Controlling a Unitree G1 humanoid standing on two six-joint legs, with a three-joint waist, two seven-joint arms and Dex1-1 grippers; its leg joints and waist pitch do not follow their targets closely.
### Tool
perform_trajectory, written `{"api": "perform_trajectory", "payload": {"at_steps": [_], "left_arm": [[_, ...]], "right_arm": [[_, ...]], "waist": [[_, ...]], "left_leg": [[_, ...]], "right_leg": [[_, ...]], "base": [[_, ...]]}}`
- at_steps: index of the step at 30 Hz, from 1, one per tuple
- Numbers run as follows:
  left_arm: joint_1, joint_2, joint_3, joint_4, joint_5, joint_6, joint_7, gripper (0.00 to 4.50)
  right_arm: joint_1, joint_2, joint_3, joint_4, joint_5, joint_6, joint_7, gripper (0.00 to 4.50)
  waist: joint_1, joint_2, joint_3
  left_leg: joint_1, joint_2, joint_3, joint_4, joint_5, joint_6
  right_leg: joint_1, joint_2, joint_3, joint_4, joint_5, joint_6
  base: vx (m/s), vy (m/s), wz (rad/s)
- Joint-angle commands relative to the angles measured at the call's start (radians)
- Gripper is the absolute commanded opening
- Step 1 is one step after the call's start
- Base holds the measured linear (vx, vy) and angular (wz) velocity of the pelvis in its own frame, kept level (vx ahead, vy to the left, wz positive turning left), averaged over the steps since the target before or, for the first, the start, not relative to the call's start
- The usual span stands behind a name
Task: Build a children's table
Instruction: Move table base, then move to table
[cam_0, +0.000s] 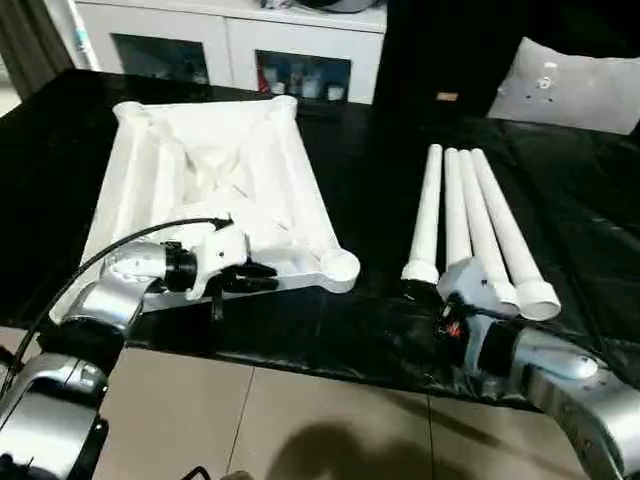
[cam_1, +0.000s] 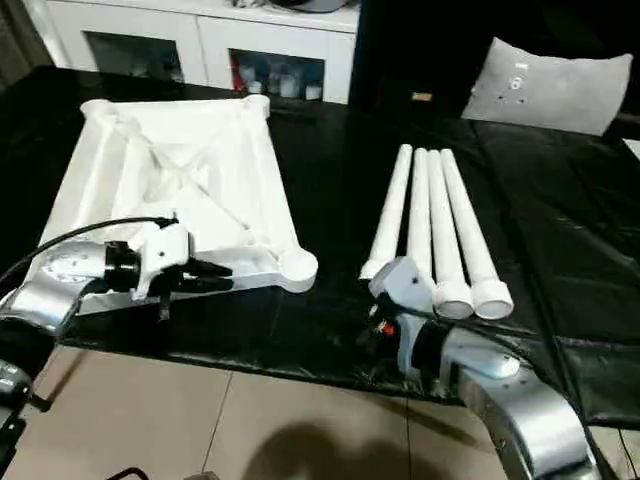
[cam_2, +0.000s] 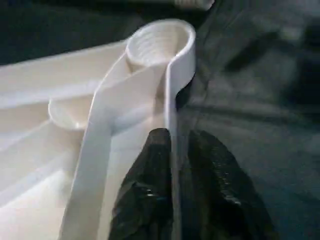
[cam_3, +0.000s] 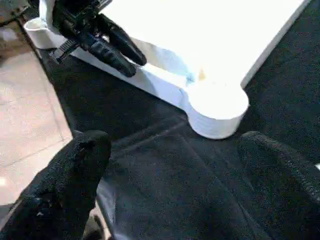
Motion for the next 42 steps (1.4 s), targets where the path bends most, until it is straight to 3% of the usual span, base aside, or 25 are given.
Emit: {"api": "perform_trajectory", "payload": {"at_steps": [1, 3, 7, 9, 13, 15, 16, 18, 20, 21, 22, 23, 24, 25, 26, 27, 28, 29, 30, 31, 32, 33, 34, 36, 42], "left_arm": [[0.017, -0.008, 0.046, -0.061, -0.047, 0.019, 0.025, 1.11], [0.029, -0.033, 0.105, -0.104, -0.089, 0.056, 0.099, 1.2], [0.095, -0.087, 0.217, -0.255, -0.205, 0.189, 0.238, 1.54], [0.155, -0.123, 0.265, -0.361, -0.218, 0.258, 0.378, 1.67], [0.234, -0.177, 0.324, -0.505, -0.229, 0.318, 0.542, 1.98], [0.387, -0.272, 0.385, -0.763, -0.093, 0.415, 0.803, 2.07], [0.413, -0.288, 0.391, -0.8, -0.079, 0.427, 0.83, 2.18], [0.497, -0.329, 0.387, -0.914, -0.058, 0.47, 0.879, 2.29], [0.559, -0.349, 0.367, -1.005, -0.053, 0.522, 0.93, 2.43], [0.559, -0.349, 0.367, -1.005, -0.053, 0.522, 0.93, 2.45], [0.612, -0.373, 0.344, -1.071, -0.058, 0.57, 0.973, 2.51], [0.612, -0.373, 0.344, -1.071, -0.058, 0.57, 0.973, 2.61], [0.631, -0.382, 0.331, -1.095, -0.031, 0.586, 0.991, 2.72], [0.639, -0.385, 0.326, -1.106, -0.019, 0.594, 0.999, 2.84], [0.649, -0.393, 0.32, -1.12, -0.008, 0.609, 1.011, 2.84], [0.657, -0.4, 0.315, -1.132, 0.003, 0.623, 1.021, 2.87], [0.67, -0.422, 0.308, -1.145, 0.033, 0.648, 1.053, 2.93], [0.67, -0.422, 0.308, -1.145, 0.033, 0.648, 1.053, 2.93], [0.67, -0.427, 0.306, -1.148, 0.03, 0.658, 1.06, 2.93], [0.67, -0.427, 0.306, -1.148, 0.03, 0.658, 1.06, 2.93], [0.666, -0.425, 0.305, -1.149, 0.033, 0.667, 1.068, 2.93], [0.666, -0.425, 0.305, -1.149, 0.033, 0.667, 1.068, 2.93], [0.658, -0.418, 0.303, -1.151, 0.038, 0.678, 1.077, 2.93], [0.656, -0.414, 0.302, -1.153, 0.04, 0.681, 1.08, 2.93], [0.64, -0.401, 0.296, -1.172, 0.054, 0.73, 1.083, 2.93]], "right_arm": [[-0.02, 0.029, -0.037, 0.004, 0.014, 0.018, -0.045, 4.5], [-0.038, 0.063, -0.035, 0.012, -0.048, -0.016, -0.119, 4.5], [-0.077, 0.159, -0.076, 0.011, -0.052, 0.1, -0.273, 4.5], [-0.097, 0.131, -0.041, -0.004, -0.129, 0.19, -0.342, 4.5], [-0.087, 0.145, -0.042, -0.004, -0.164, 0.073, -0.359, 4.5], [-0.044, 0.21, -0.081, -0.027, -0.159, -0.035, -0.389, 4.5], [-0.037, 0.223, -0.088, -0.031, -0.157, -0.041, -0.399, 4.5], [-0.019, 0.254, -0.106, -0.047, -0.158, -0.028, -0.447, 4.5], [-0.009, 0.266, -0.103, -0.066, -0.148, 0.001, -0.463, 4.5], [-0.009, 0.266, -0.103, -0.066, -0.148, 0.001, -0.463, 4.5], [0.005, 0.266, -0.087, -0.075, -0.181, -0.006, -0.489, 4.5], [0.005, 0.266, -0.087, -0.075, -0.181, -0.006, -0.489, 4.5], [0.013, 0.287, -0.095, -0.068, -0.192, -0.019, -0.513, 4.5], [0.016, 0.297, -0.099, -0.065, -0.197, -0.024, -0.523, 4.5], [0.019, 0.308, -0.105, -0.056, -0.213, -0.035, -0.547, 4.5], [0.021, 0.319, -0.11, -0.048, -0.229, -0.045, -0.568, 4.5], [0.025, 0.348, -0.133, -0.03, -0.221, -0.009, -0.596, 4.5], [0.025, 0.348, -0.133, -0.03, -0.221, -0.009, -0.596, 4.5], [0.025, 0.351, -0.136, -0.028, -0.209, 0.014, -0.597, 4.5], [0.025, 0.351, -0.136, -0.028, -0.209, 0.014, -0.597, 4.5], [0.029, 0.343, -0.117, -0.038, -0.208, -0.011, -0.581, 4.5], [0.029, 0.343, -0.117, -0.038, -0.208, -0.011, -0.581, 4.5], [0.036, 0.336, -0.097, -0.052, -0.211, -0.036, -0.572, 4.5], [0.039, 0.333, -0.092, -0.055, -0.214, -0.04, -0.574, 4.5], [0.055, 0.337, -0.082, -0.052, -0.259, -0.025, -0.598, 4.5]], "waist": [[0.005, 0.002, -0.072], [0.008, 0.0, -0.071], [0.011, 0.002, -0.067], [0.009, 0.006, -0.065], [0.013, 0.007, -0.069], [0.009, 0.01, -0.068], [0.008, 0.003, -0.066], [0.011, 0.011, -0.065], [0.018, 0.001, -0.062], [0.026, -0.002, -0.061], [0.044, -0.007, -0.059], [0.055, -0.004, -0.062], [0.068, -0.002, -0.056], [0.071, 0.018, -0.059], [0.061, 0.022, -0.056], [0.033, 0.049, -0.066], [0.005, 0.067, -0.074], [0.006, 0.066, -0.067], [0.006, 0.056, -0.066], [0.009, 0.048, -0.06], [0.0, 0.04, -0.057], [0.0, 0.04, -0.057], [-0.007, 0.035, -0.053], [-0.012, 0.028, -0.051], [-0.036, 0.023, -0.038]], "left_leg": [[0.019, 0.083, -0.018, -0.071, 0.03, 0.098], [0.02, 0.083, -0.017, -0.074, 0.005, 0.08], [0.021, 0.083, -0.016, -0.081, -0.032, 0.026], [0.02, 0.081, -0.016, -0.082, -0.037, 0.006], [0.016, 0.081, -0.012, -0.079, -0.047, -0.014], [0.009, 0.096, -0.016, -0.082, -0.061, -0.008], [0.006, 0.091, -0.015, -0.081, -0.045, 0.01], [0.01, 0.081, -0.012, -0.079, -0.034, 0.022], [0.0, 0.071, -0.003, -0.071, -0.058, 0.062], [-0.013, 0.065, -0.002, -0.055, -0.063, 0.104], [-0.018, 0.065, -0.013, -0.017, -0.071, 0.137], [-0.029, 0.074, -0.026, 0.01, -0.065, 0.14], [-0.056, 0.081, -0.052, 0.053, -0.068, 0.143], [-0.05, 0.101, -0.075, 0.026, -0.054, 0.123], [-0.045, 0.094, -0.069, -0.022, -0.041, 0.131], [0.036, 0.089, -0.049, -0.082, -0.051, 0.134], [0.059, 0.093, -0.071, -0.101, -0.052, 0.118], [0.046, 0.103, -0.068, -0.116, -0.063, 0.087], [0.025, 0.111, -0.076, -0.129, -0.112, 0.001], [0.023, 0.087, -0.05, -0.136, -0.262, -0.12], [0.022, 0.064, -0.048, -0.132, -0.434, -0.187], [0.022, 0.064, -0.048, -0.132, -0.434, -0.187], [0.022, 0.057, -0.058, -0.117, -0.554, -0.197], [0.02, 0.054, -0.058, -0.113, -0.566, -0.163], [0.015, 0.049, -0.066, -0.107, -0.596, -0.109]], "right_leg": [[0.041, -0.087, 0.047, -0.051, 0.237, -0.333], [0.041, -0.088, 0.046, -0.053, 0.199, -0.329], [0.037, -0.087, 0.045, -0.055, 0.131, -0.321], [0.04, -0.079, 0.045, -0.058, 0.115, -0.304], [0.044, -0.083, 0.05, -0.062, 0.115, -0.253], [0.047, -0.09, 0.05, -0.061, 0.151, -0.253], [0.049, -0.086, 0.049, -0.065, 0.165, -0.247], [0.043, -0.077, 0.051, -0.068, 0.14, -0.235], [0.053, -0.1, 0.068, -0.087, 0.078, -0.233], [0.062, -0.131, 0.087, -0.109, 0.015, -0.235], [0.066, -0.19, 0.12, -0.146, -0.108, -0.228], [0.077, -0.228, 0.141, -0.156, -0.147, -0.232], [0.077, -0.277, 0.173, -0.181, -0.233, -0.223], [0.068, -0.249, 0.147, -0.173, -0.252, -0.243], [0.062, -0.183, 0.105, -0.153, -0.24, -0.243], [0.004, -0.03, 0.022, -0.081, -0.169, -0.213], [-0.022, 0.023, -0.019, -0.006, -0.069, -0.139], [-0.025, 0.02, -0.02, 0.002, -0.042, -0.107], [-0.007, 0.002, -0.013, -0.005, 0.017, -0.053], [-0.014, -0.015, 0.001, -0.036, 0.018, -0.033], [-0.01, -0.036, 0.02, -0.066, -0.072, -0.02], [-0.01, -0.036, 0.02, -0.066, -0.072, -0.02], [-0.015, -0.071, 0.042, -0.102, -0.271, -0.014], [-0.015, -0.08, 0.052, -0.125, -0.364, -0.013], [-0.02, -0.085, 0.048, -0.156, -0.601, 0.006]], "base": [[0.0, 0.0, 0.0], [0.0, 0.0, 0.0], [0.0, 0.0, 0.0], [0.0, 0.0, 0.0], [0.0, 0.0, 0.0], [0.0, 0.0, 0.0], [0.0, 0.0, 0.0], [0.0, 0.0, 0.0], [0.0, 0.0, 0.0], [0.0, 0.0, 0.0], [0.0, 0.0, 0.0], [0.0, 0.0, 0.0], [-0.025, 0.089, 0.01], [-0.015, 0.138, -0.04], [-0.015, 0.138, -0.04], [-0.003, 0.168, 0.04], [-0.015, 0.177, 0.15], [-0.015, 0.177, 0.15], [-0.047, 0.151, 0.08], [-0.067, 0.099, 0.11], [-0.067, 0.099, 0.11], [-0.074, 0.052, 0.06], [-0.077, 0.011, -0.09], [-0.075, -0.003, -0.09], [-0.03, -0.014, -0.03]]}}
